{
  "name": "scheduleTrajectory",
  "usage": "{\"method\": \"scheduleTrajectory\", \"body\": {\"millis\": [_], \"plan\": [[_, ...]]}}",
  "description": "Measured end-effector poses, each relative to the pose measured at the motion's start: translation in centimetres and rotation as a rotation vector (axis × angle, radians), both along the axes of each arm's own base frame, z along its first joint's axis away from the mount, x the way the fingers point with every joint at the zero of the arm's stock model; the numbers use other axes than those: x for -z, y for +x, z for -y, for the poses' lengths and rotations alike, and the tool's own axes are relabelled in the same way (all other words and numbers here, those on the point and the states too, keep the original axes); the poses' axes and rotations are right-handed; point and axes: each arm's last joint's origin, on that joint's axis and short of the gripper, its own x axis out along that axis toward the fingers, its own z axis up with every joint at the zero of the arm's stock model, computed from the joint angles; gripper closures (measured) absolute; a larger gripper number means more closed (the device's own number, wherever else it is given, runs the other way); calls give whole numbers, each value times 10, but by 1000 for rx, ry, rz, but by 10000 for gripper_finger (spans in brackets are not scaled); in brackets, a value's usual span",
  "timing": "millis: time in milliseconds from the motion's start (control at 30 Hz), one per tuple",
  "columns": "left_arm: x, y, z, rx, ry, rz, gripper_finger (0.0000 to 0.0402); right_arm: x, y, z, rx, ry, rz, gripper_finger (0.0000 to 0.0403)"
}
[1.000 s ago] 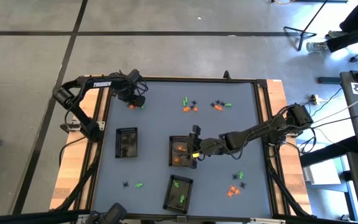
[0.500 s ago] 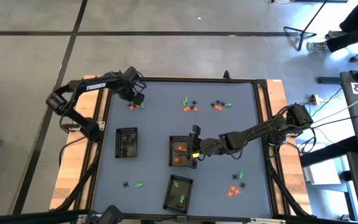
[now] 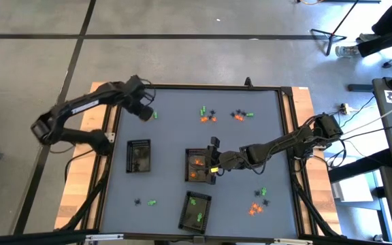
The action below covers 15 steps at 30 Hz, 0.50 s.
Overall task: Sort Halloween decoration
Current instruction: Put the orange spider toy into the top right black basket
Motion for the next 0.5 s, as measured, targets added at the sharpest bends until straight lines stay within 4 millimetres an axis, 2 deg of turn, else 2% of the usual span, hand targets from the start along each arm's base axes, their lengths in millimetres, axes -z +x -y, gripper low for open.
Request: {"method": "scheduleTrajectory", "body": {"millis": [233, 400, 500], "plan": [[-22, 5, 79, 198, -76, 32, 401, -1, 0, 0, -8, -17, 5, 206], [-25, 14, 130, 311, -126, 71, 401, -2, 1, 0, -8, -13, 18, 206], [-24, 15, 154, 384, -128, 54, 401, -2, 1, 0, -6, -10, 18, 206]]}}
